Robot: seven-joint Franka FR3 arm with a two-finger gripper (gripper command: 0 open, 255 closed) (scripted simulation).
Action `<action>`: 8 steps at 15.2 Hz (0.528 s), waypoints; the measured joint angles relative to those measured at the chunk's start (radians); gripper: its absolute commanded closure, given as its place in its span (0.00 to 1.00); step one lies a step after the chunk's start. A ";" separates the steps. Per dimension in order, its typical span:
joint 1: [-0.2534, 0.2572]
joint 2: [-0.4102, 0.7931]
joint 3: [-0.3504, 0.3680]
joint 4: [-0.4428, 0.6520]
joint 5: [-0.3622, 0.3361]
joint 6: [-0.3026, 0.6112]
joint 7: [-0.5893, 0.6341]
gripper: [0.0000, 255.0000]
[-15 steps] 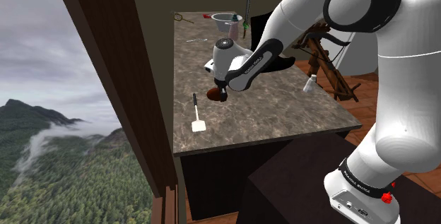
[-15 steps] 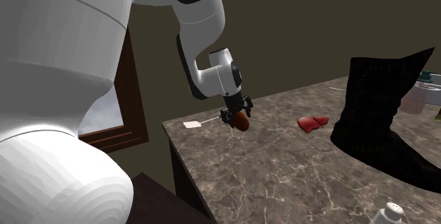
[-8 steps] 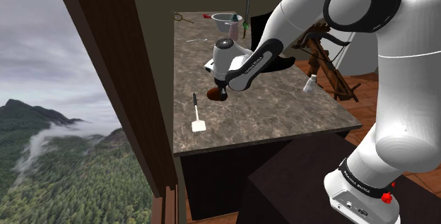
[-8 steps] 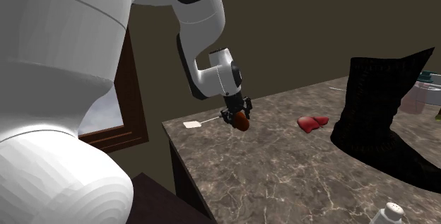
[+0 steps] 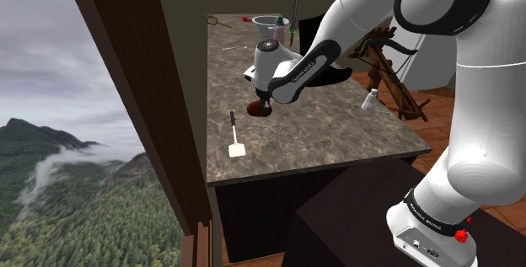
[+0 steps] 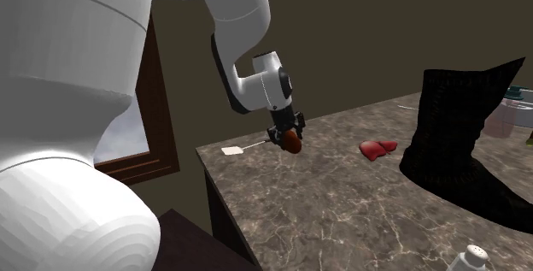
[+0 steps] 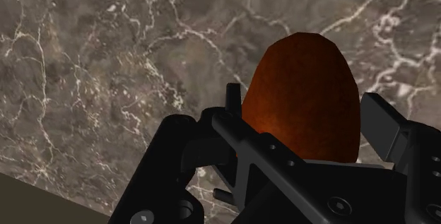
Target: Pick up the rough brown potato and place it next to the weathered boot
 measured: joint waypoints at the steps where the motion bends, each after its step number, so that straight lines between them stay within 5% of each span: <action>1: -0.002 -0.009 0.003 -0.002 0.005 -0.007 -0.006 1.00; 8: -0.016 -0.077 0.030 0.003 0.051 -0.078 -0.053 1.00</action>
